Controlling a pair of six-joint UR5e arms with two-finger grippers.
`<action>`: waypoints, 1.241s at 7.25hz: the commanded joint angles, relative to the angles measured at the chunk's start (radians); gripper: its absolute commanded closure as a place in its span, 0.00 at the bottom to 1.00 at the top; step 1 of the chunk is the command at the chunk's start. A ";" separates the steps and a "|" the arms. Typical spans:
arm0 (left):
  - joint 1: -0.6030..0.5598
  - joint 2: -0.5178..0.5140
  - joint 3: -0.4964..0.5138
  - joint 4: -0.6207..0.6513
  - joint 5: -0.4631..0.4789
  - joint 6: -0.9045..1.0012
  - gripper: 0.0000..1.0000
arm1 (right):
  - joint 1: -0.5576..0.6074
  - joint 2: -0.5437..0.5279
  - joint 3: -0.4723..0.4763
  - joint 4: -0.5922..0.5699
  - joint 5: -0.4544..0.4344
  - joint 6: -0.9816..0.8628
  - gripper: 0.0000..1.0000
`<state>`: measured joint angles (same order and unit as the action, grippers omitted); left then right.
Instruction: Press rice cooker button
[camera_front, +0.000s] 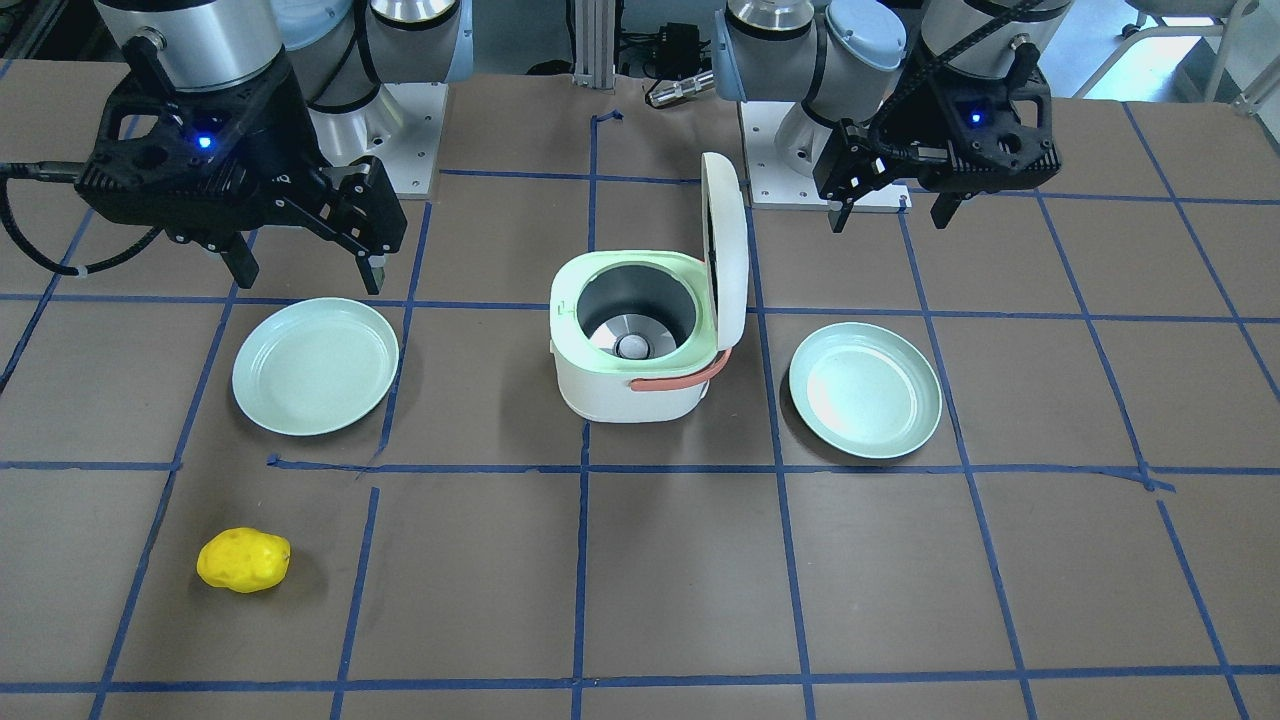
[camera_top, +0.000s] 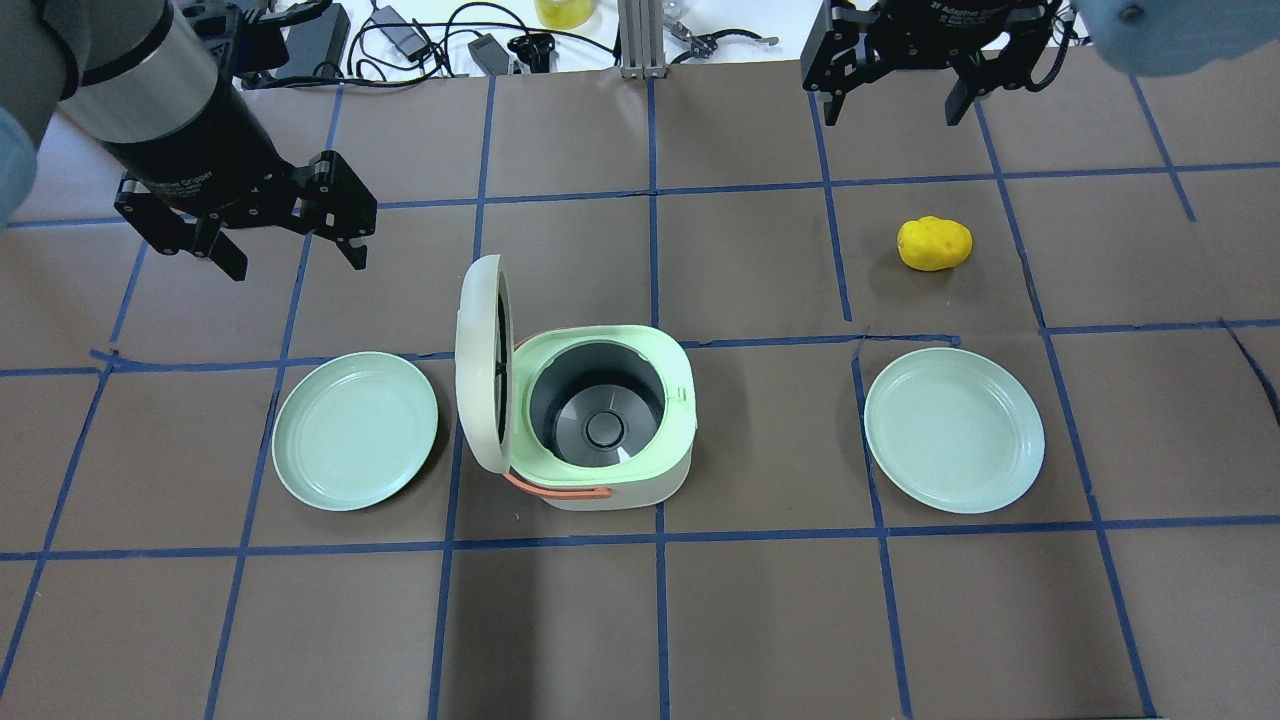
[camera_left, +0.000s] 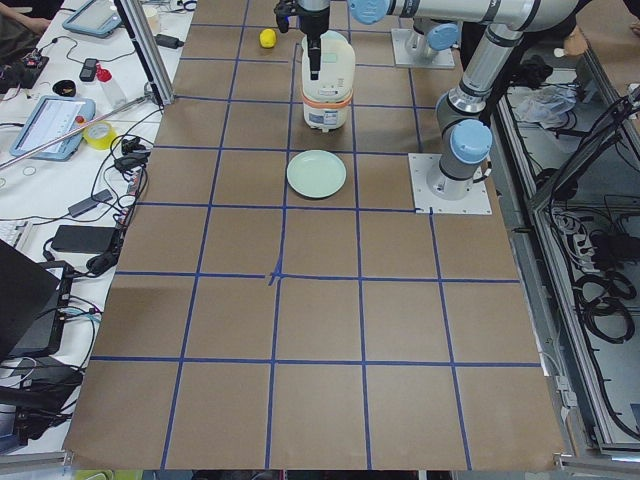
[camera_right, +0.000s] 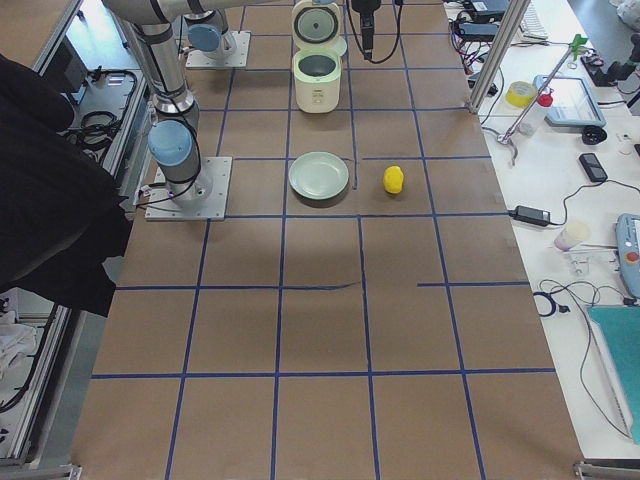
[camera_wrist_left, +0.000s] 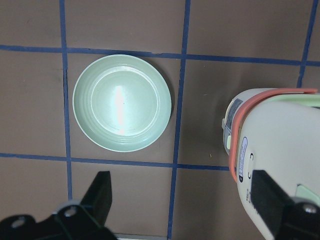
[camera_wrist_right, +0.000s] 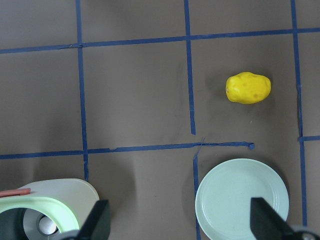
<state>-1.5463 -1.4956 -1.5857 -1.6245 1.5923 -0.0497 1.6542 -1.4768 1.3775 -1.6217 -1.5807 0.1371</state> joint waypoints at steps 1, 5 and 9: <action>0.000 0.000 0.000 0.000 0.000 -0.001 0.00 | -0.002 -0.004 0.002 0.002 -0.031 -0.039 0.00; 0.000 0.000 0.000 0.000 0.000 -0.001 0.00 | -0.002 -0.014 0.034 0.002 -0.016 -0.102 0.00; 0.000 0.000 0.000 0.000 0.000 -0.001 0.00 | -0.002 -0.019 0.032 0.000 -0.018 -0.099 0.00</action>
<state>-1.5462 -1.4956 -1.5861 -1.6245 1.5923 -0.0506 1.6521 -1.4941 1.4098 -1.6209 -1.5979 0.0384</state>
